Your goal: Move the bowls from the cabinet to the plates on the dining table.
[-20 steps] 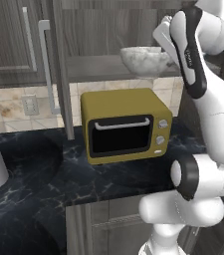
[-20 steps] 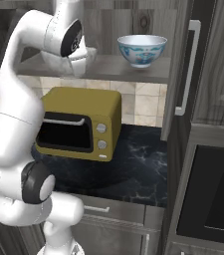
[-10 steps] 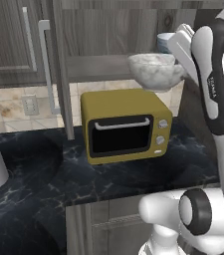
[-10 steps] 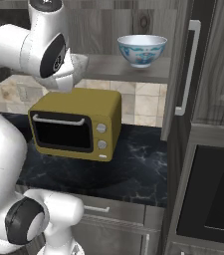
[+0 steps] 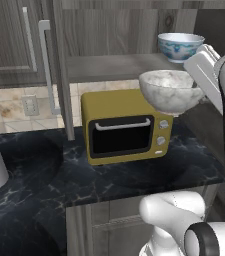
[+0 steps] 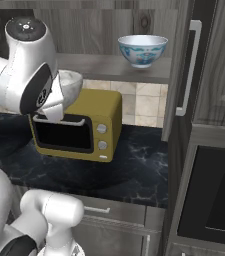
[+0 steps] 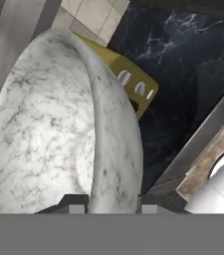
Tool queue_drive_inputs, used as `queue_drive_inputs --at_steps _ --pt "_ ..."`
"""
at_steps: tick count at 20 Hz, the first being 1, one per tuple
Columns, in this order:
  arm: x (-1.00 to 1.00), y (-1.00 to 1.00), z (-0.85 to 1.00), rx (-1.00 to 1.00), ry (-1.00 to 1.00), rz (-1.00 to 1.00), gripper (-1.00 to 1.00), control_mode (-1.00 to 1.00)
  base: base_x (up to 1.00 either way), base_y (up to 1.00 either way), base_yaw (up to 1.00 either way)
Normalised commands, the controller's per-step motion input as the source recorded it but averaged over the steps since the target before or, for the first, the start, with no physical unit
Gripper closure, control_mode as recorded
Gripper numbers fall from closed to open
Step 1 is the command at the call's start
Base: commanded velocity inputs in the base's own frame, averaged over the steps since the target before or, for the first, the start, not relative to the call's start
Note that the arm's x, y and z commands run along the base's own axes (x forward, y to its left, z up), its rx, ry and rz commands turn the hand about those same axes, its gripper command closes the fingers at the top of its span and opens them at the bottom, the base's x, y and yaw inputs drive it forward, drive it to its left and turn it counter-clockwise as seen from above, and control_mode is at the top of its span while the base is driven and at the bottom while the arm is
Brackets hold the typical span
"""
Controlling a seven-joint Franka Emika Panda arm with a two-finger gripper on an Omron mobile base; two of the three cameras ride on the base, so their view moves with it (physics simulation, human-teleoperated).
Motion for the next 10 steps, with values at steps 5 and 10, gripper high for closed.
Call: queue_drive_inputs --at_steps 5,10 --pt "-0.59 0.00 -0.03 0.00 0.00 0.00 1.00 -1.00 0.00 0.00 0.00" --pt "-0.13 0.00 0.00 0.00 -0.01 0.00 1.00 -1.00 0.00 0.00 0.00"
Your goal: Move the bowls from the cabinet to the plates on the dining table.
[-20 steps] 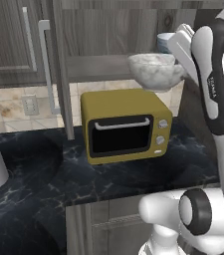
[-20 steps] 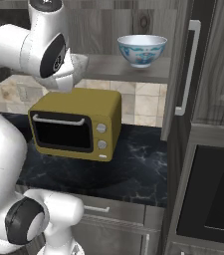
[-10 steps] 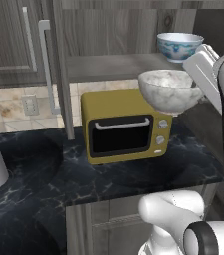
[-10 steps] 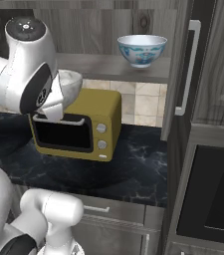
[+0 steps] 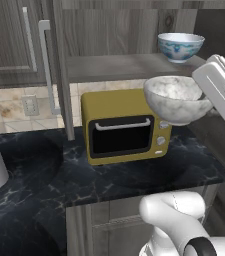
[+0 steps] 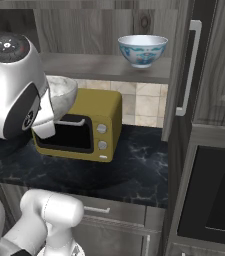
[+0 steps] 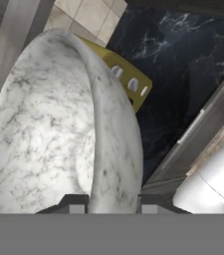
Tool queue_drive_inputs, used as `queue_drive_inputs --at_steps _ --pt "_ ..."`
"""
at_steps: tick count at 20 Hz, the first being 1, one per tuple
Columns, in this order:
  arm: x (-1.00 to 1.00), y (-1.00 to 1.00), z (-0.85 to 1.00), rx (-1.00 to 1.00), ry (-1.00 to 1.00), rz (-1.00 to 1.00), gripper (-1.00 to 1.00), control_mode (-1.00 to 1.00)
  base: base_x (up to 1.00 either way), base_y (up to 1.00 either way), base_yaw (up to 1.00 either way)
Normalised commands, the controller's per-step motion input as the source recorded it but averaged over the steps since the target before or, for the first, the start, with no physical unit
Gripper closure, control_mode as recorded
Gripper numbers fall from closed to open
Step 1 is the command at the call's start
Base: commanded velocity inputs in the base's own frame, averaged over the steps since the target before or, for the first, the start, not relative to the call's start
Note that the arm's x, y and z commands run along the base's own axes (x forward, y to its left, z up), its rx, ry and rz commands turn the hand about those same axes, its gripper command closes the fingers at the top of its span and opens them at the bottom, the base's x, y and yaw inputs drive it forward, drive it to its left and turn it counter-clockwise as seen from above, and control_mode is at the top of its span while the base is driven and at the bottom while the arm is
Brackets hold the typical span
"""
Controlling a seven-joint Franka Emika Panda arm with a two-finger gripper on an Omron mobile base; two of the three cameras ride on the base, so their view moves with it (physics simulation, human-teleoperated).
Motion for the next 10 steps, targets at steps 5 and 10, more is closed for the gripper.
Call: queue_drive_inputs --at_steps 5,10 --pt "0.00 0.00 0.00 0.00 0.00 0.00 1.00 -1.00 0.00 0.00 0.00" --pt "0.00 0.00 0.00 0.00 0.00 0.00 1.00 -1.00 0.00 0.00 0.00"
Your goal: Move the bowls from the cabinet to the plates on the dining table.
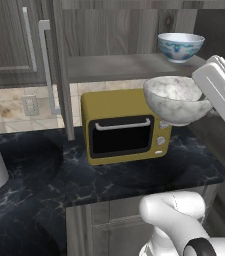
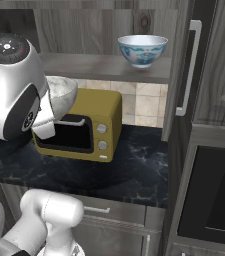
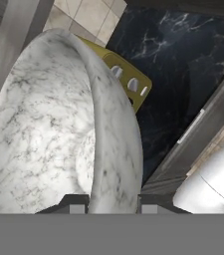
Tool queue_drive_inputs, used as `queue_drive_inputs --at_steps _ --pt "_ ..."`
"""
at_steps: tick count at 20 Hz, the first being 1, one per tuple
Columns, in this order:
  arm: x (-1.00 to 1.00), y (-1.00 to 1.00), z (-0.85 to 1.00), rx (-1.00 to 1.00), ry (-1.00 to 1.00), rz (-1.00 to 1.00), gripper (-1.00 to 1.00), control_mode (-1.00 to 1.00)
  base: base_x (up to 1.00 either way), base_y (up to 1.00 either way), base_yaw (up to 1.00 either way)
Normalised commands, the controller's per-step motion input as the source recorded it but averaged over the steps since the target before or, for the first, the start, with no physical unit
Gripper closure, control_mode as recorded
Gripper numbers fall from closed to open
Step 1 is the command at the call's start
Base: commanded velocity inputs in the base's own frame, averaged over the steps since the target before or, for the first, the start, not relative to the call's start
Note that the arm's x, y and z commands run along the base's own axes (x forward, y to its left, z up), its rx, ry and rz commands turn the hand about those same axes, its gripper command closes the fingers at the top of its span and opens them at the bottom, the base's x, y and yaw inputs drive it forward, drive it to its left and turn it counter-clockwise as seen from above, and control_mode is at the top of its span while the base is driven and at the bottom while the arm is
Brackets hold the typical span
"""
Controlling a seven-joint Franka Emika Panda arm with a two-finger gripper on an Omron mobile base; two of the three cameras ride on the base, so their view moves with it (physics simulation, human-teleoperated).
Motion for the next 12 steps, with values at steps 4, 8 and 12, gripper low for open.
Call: queue_drive_inputs --at_steps 4,8,12 --pt "0.00 0.00 0.00 0.00 0.00 0.00 1.00 -1.00 0.00 0.00 0.00" --pt "0.00 0.00 0.00 0.00 0.00 0.00 1.00 -1.00 0.00 0.00 0.00" --pt "0.00 0.00 0.00 0.00 0.00 0.00 1.00 -1.00 0.00 0.00 0.00"
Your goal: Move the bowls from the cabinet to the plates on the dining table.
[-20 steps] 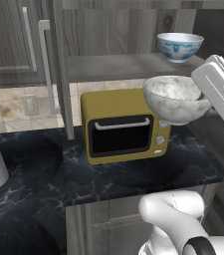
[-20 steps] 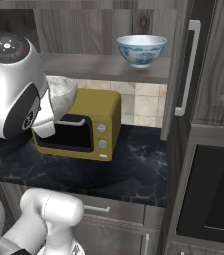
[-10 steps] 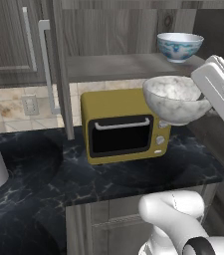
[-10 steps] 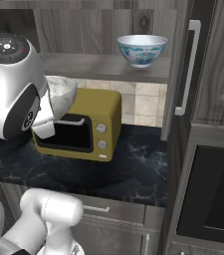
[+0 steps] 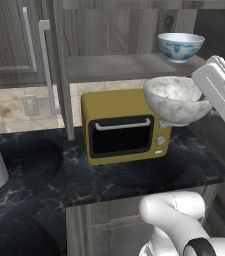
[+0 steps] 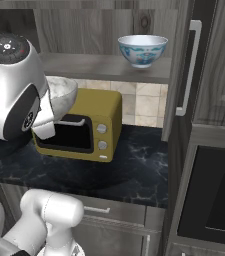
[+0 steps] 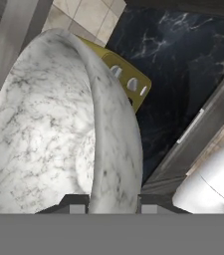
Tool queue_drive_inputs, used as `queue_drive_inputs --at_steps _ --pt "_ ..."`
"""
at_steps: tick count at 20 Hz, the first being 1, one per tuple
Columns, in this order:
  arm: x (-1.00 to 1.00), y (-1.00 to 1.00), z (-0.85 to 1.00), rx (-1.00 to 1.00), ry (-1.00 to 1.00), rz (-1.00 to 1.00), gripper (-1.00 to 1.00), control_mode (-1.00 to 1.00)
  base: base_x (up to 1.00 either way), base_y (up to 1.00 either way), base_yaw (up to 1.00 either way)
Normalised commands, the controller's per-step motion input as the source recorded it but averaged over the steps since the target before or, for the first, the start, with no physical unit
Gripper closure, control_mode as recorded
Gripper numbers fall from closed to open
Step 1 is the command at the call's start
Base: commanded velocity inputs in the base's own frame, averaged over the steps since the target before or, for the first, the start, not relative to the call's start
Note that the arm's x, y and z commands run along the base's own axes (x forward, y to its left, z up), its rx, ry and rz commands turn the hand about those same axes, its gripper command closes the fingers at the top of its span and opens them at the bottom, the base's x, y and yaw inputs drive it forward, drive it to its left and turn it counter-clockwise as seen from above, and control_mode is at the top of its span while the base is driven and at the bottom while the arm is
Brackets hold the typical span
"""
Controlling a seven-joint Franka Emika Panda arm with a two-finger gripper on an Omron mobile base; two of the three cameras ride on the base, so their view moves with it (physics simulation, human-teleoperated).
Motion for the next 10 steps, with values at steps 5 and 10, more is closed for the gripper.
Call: queue_drive_inputs --at_steps 5,10 --pt "0.00 0.00 0.00 0.00 0.00 0.00 1.00 1.00 0.00 0.00 0.00" --pt "0.00 0.00 0.00 0.00 0.00 0.00 1.00 1.00 -0.69 0.05 0.00"
